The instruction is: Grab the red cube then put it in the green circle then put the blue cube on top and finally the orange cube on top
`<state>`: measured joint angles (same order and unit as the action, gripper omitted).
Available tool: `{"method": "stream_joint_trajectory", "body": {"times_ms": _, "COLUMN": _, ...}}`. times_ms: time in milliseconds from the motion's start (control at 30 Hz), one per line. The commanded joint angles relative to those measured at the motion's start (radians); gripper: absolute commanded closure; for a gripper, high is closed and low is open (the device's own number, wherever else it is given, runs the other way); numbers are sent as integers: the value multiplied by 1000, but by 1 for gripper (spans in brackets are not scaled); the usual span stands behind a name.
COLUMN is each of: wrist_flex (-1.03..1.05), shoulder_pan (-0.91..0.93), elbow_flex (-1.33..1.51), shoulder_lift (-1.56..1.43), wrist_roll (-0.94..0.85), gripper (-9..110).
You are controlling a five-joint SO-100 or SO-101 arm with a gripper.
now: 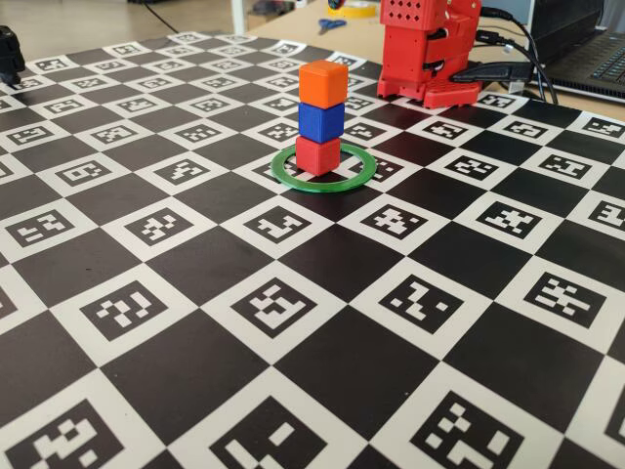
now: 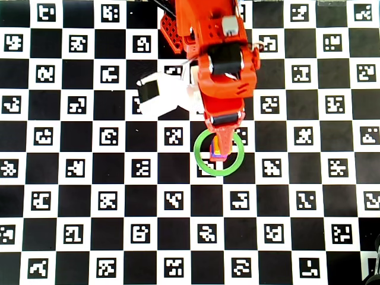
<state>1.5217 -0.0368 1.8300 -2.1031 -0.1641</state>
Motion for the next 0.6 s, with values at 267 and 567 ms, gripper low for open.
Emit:
{"method": "stream_joint_trajectory", "body": {"times_ms": 267, "wrist_flex": -71, "shoulder_pan": 118, "elbow_flex": 101, "shoulder_lift": -235, "wrist_roll": -167, "gripper": 103}}
{"method": "stream_joint_trajectory", "body": {"times_ms": 567, "wrist_flex": -186, "shoulder_pan": 218, "elbow_flex": 284, "shoulder_lift": -440, "wrist_roll": -403, "gripper": 107}}
